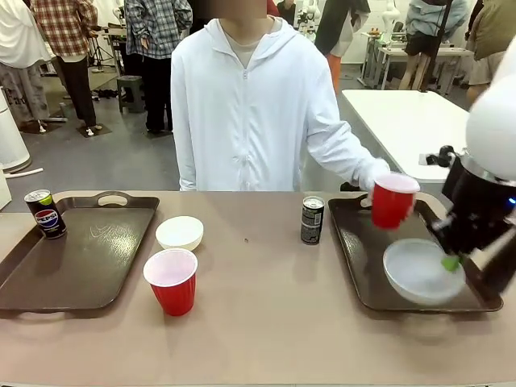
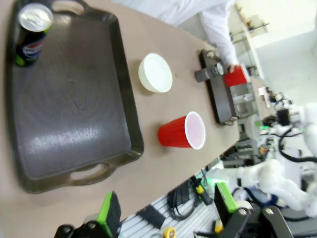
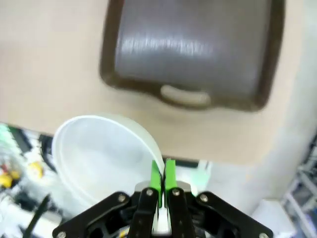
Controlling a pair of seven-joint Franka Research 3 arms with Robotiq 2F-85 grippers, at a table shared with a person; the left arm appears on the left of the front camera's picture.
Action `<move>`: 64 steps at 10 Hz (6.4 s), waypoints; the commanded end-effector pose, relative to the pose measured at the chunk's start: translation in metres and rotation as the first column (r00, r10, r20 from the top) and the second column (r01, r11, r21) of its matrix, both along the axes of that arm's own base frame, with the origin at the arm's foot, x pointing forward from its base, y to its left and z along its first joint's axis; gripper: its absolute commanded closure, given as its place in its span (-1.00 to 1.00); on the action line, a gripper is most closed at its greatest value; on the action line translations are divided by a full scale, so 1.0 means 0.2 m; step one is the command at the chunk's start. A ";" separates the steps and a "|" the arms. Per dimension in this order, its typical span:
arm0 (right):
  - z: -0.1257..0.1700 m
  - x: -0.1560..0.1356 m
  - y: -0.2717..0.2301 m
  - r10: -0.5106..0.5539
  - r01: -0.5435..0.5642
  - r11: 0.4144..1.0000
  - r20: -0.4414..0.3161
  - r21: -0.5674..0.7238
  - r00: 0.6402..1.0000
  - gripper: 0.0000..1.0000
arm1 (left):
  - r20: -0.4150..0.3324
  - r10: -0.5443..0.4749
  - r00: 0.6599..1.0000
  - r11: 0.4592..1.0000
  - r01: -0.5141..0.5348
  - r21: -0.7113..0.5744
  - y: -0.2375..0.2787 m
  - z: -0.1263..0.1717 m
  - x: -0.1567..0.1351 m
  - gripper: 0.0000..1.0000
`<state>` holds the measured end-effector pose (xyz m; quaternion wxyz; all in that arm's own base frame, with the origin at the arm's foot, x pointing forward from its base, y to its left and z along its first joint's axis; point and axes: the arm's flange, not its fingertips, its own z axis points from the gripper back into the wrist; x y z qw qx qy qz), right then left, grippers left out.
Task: Prepare tableware on both trays.
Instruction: Pick up a Picnic Bowl from the table and place it on a Handle tray.
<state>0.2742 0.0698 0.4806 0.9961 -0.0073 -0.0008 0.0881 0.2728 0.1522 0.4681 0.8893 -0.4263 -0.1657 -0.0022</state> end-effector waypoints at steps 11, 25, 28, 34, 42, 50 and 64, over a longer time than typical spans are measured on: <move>-0.36 0.51 0.08 -0.054 0.034 0.992 0.173 0.119 0.983 1.00 | 0.008 0.002 1.000 1.000 -0.002 -0.013 0.00 0.00 0.00 -1.00; -0.52 0.56 -0.13 -0.118 0.117 0.993 0.059 0.022 0.991 0.92 | 0.008 0.002 1.000 1.000 -0.002 -0.013 0.00 0.00 0.00 -1.00; -0.61 0.61 -0.10 -0.113 0.113 0.994 0.004 -0.006 0.994 0.92 | 0.008 0.002 1.000 1.000 -0.002 -0.013 0.00 0.00 0.00 -1.00; -0.34 0.45 -0.10 -0.107 0.107 0.993 0.001 -0.050 0.994 -1.00 | 0.008 0.002 1.000 1.000 -0.002 -0.013 0.00 0.00 0.00 -1.00; -0.03 0.21 -0.13 -0.103 0.102 0.993 -0.017 -0.063 0.995 -0.97 | 0.008 0.002 1.000 1.000 -0.002 -0.013 0.00 0.00 0.00 -1.00; -0.02 0.19 -0.13 -0.102 0.100 0.993 -0.028 -0.067 0.994 -0.98 | 0.103 -0.105 0.989 0.994 0.102 0.032 -0.13 0.21 -0.01 -1.00; 0.19 0.10 -1.40 -0.098 0.162 0.608 -0.129 0.777 0.987 -0.98 | 0.073 -0.063 0.995 0.590 -0.022 0.807 -1.37 0.48 0.25 -1.00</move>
